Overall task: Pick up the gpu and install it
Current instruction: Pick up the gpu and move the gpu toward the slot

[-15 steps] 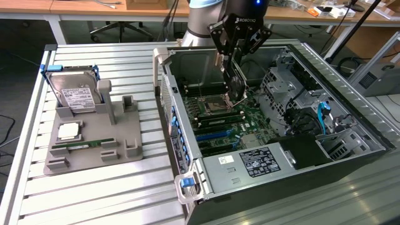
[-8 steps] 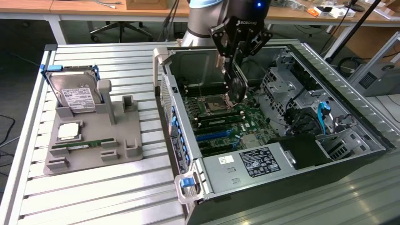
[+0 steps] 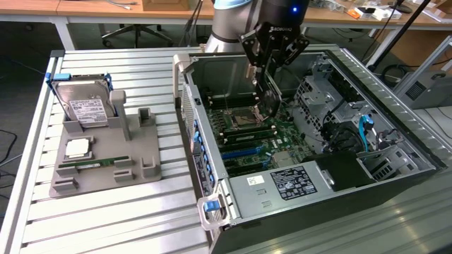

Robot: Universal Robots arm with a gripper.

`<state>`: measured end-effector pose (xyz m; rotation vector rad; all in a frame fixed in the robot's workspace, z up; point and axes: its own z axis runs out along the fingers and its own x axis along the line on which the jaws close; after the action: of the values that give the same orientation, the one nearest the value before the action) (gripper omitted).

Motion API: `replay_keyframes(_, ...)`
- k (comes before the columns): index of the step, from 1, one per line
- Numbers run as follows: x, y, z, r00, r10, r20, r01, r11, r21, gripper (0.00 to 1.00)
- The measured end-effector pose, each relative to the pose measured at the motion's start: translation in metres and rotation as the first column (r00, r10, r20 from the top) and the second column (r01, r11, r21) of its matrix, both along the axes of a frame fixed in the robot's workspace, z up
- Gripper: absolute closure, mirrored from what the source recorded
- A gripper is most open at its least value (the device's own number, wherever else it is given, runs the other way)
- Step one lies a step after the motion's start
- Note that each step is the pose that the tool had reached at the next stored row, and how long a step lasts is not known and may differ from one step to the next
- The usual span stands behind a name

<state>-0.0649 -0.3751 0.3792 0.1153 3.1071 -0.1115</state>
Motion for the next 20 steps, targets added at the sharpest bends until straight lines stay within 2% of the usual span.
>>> replay_keyframes(20, 0.016, 0.0000, -0.0089, 1.0000, 0.000, -0.0001, 0.000, 1.0000, -0.0018, 0.73)
